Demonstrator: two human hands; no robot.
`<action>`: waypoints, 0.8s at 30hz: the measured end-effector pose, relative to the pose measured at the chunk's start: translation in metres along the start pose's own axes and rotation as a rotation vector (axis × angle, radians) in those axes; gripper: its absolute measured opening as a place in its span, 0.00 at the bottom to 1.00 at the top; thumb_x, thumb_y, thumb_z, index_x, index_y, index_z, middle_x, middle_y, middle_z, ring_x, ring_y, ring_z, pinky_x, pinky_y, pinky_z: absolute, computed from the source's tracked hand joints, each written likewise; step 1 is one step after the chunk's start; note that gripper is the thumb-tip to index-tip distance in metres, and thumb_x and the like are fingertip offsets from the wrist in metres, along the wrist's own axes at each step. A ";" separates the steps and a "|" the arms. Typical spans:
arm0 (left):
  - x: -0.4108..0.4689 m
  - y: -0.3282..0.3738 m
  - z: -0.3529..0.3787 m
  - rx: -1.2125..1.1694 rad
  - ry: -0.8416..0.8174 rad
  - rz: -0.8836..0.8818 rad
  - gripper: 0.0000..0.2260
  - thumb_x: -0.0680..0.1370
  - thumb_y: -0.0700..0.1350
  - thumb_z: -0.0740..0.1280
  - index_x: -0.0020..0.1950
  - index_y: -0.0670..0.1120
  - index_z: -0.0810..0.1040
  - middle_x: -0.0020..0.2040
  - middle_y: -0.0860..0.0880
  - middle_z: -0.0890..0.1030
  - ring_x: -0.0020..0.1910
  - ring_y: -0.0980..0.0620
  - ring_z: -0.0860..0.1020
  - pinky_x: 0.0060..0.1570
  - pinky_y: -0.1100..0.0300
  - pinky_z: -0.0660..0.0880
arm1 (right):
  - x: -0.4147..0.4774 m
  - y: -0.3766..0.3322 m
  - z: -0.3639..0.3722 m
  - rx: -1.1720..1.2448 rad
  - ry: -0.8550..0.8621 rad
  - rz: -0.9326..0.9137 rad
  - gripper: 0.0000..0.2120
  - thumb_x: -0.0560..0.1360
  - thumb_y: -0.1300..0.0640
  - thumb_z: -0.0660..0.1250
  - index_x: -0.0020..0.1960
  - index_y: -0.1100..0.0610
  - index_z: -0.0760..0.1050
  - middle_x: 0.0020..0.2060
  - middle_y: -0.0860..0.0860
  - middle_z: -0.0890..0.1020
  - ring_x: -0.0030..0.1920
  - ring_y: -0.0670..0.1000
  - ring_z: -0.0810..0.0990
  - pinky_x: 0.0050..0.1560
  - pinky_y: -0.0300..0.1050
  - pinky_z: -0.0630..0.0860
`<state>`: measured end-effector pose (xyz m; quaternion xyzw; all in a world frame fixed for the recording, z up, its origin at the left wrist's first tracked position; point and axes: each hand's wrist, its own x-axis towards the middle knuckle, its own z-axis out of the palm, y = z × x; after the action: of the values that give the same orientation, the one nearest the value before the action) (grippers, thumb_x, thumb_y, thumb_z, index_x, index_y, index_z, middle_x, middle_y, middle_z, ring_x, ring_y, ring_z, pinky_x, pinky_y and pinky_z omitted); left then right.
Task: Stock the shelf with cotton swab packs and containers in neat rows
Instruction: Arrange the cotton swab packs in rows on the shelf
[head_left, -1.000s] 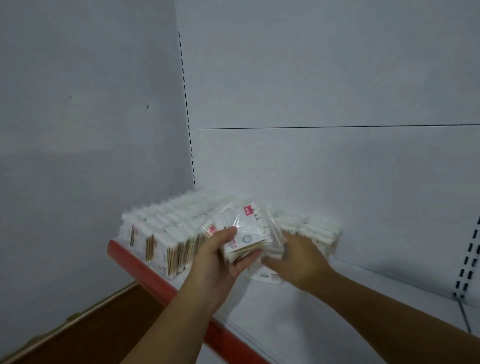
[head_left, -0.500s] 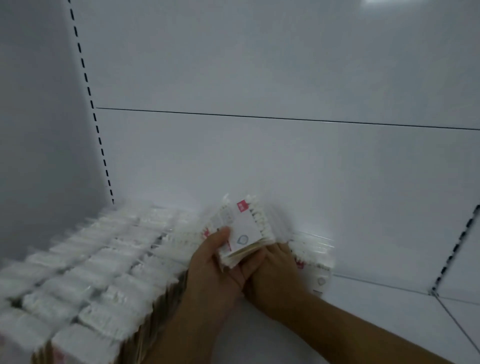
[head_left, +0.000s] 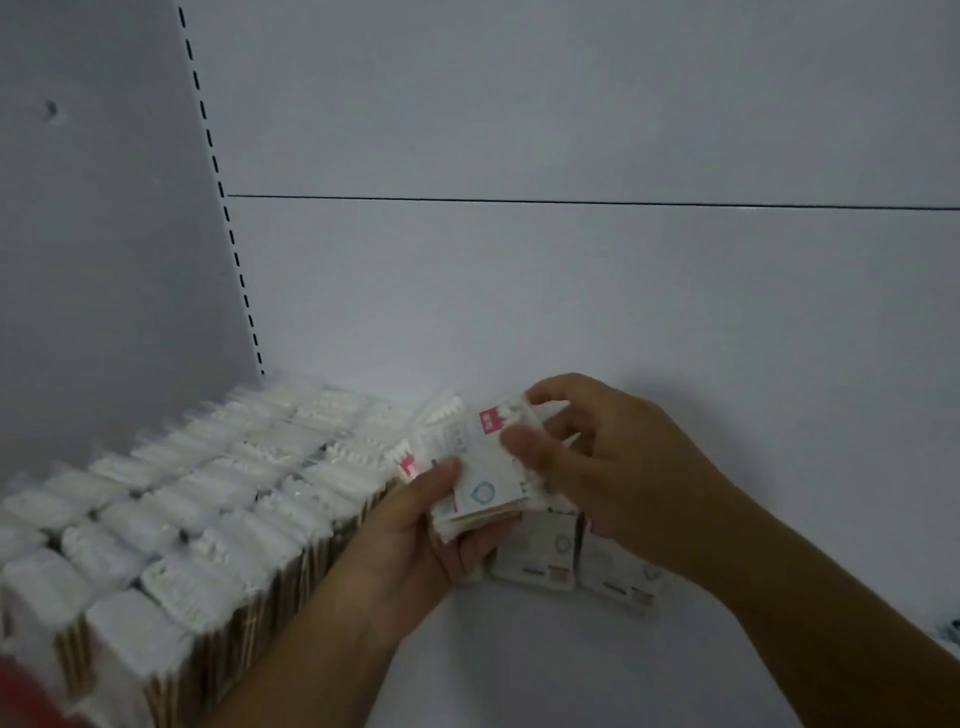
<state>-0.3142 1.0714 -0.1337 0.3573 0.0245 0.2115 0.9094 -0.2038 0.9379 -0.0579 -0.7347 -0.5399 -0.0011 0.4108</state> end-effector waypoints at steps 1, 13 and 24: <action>0.000 -0.001 -0.001 0.020 0.016 -0.005 0.30 0.54 0.45 0.85 0.54 0.40 0.84 0.53 0.38 0.83 0.46 0.44 0.84 0.38 0.55 0.81 | -0.001 -0.001 0.002 -0.103 -0.017 -0.025 0.20 0.68 0.36 0.68 0.56 0.42 0.71 0.38 0.39 0.80 0.35 0.39 0.79 0.31 0.30 0.71; -0.001 0.003 -0.007 0.136 0.241 0.158 0.15 0.66 0.56 0.66 0.36 0.46 0.86 0.34 0.43 0.83 0.25 0.47 0.80 0.24 0.63 0.74 | 0.003 0.009 -0.045 -0.509 -0.123 -0.015 0.13 0.66 0.47 0.74 0.50 0.44 0.79 0.36 0.37 0.74 0.37 0.38 0.73 0.38 0.37 0.67; -0.004 -0.001 -0.005 0.226 -0.021 -0.010 0.26 0.51 0.44 0.80 0.47 0.39 0.85 0.45 0.37 0.83 0.39 0.39 0.83 0.28 0.56 0.79 | 0.010 0.029 0.002 -0.505 -0.267 -0.043 0.15 0.74 0.43 0.67 0.59 0.44 0.75 0.52 0.41 0.77 0.47 0.41 0.67 0.48 0.38 0.64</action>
<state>-0.3184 1.0722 -0.1386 0.4595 0.0405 0.1990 0.8647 -0.1778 0.9443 -0.0720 -0.7958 -0.5873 -0.0474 0.1397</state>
